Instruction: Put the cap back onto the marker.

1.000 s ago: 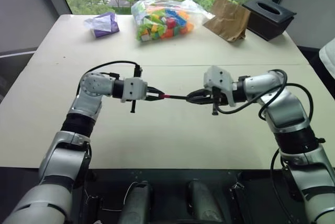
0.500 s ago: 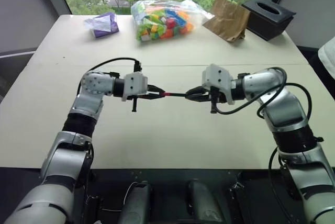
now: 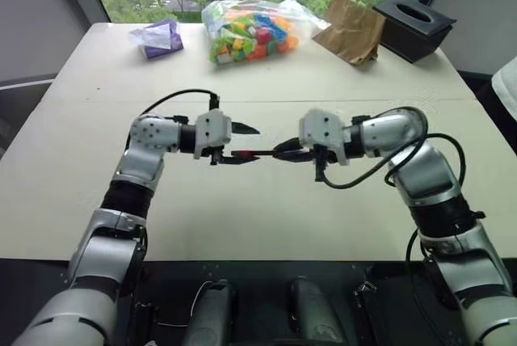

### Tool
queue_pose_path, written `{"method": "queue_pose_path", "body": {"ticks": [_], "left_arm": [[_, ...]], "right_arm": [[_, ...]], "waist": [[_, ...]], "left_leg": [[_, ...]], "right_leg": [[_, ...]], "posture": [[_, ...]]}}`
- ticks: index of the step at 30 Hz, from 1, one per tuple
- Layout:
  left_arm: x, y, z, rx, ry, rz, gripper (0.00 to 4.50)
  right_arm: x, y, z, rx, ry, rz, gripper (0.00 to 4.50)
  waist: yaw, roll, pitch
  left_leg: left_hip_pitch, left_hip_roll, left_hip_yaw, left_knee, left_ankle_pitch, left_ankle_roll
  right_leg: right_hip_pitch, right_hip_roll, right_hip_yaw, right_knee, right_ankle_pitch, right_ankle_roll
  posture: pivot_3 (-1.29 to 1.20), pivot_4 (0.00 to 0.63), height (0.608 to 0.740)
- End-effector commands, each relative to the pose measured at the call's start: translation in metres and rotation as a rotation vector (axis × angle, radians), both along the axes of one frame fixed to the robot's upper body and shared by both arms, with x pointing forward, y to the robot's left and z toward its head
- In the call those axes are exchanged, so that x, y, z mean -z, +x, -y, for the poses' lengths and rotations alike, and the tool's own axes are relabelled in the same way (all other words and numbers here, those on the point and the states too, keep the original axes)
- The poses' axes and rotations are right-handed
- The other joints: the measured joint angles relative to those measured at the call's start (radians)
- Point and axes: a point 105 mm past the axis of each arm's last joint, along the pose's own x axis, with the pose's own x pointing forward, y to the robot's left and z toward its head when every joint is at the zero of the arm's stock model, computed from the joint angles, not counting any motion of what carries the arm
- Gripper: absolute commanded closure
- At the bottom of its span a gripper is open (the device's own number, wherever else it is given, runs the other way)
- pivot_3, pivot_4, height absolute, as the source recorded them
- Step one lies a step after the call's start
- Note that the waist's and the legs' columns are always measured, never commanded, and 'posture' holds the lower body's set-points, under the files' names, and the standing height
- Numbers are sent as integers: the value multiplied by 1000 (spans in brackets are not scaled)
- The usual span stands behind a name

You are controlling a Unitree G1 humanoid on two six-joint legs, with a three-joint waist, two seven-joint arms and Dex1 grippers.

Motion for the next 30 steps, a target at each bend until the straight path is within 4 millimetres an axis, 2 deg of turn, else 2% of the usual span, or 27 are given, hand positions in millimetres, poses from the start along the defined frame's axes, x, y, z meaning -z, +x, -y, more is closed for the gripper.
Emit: {"method": "queue_pose_path", "body": {"ticks": [1,3,6,7,11,19,25,30], "left_arm": [[-15,-2,-6,-26,-48,49,146],[-15,-3,-5,-29,-58,49,61],[-18,-3,1,-34,-104,29,61],[-19,-3,2,-34,-114,24,61],[-24,-1,12,-44,-177,-18,61],[-27,0,22,-42,-228,-101,61],[-29,-3,23,-23,-234,-169,61],[-29,-8,22,-1,-220,-205,61]], "right_arm": [[-11,-1,13,28,26,30,4500],[-11,2,26,84,29,26,4500],[-8,8,66,285,40,36,4500],[-8,9,74,329,44,39,4500],[-11,20,122,650,89,106,4500],[-14,12,197,1187,182,127,4500],[5,-1,233,1467,271,68,4500],[28,-7,240,1566,350,-19,4500]], "waist": [[1,0,0],[5,0,0],[14,0,0],[16,0,0],[13,0,0],[4,0,0],[5,0,-1],[2,0,-1]], "left_leg": [[0,0,0,0,0,0],[0,0,0,0,0,0],[0,0,0,0,0,0],[-1,0,0,1,0,0],[0,0,1,1,0,0],[1,0,1,1,0,0],[1,0,2,1,0,1],[2,0,3,0,0,1]], "right_leg": [[0,0,0,0,0,0],[0,0,0,0,0,0],[0,0,0,0,0,0],[1,-1,0,0,0,0],[1,0,0,0,0,0],[0,0,2,2,0,0],[1,0,3,2,0,0],[0,0,3,3,0,0]], "posture": [[0,150,740],[0,150,740],[0,150,740],[0,150,740],[0,150,740],[0,150,740],[0,150,740],[0,150,740]]}}
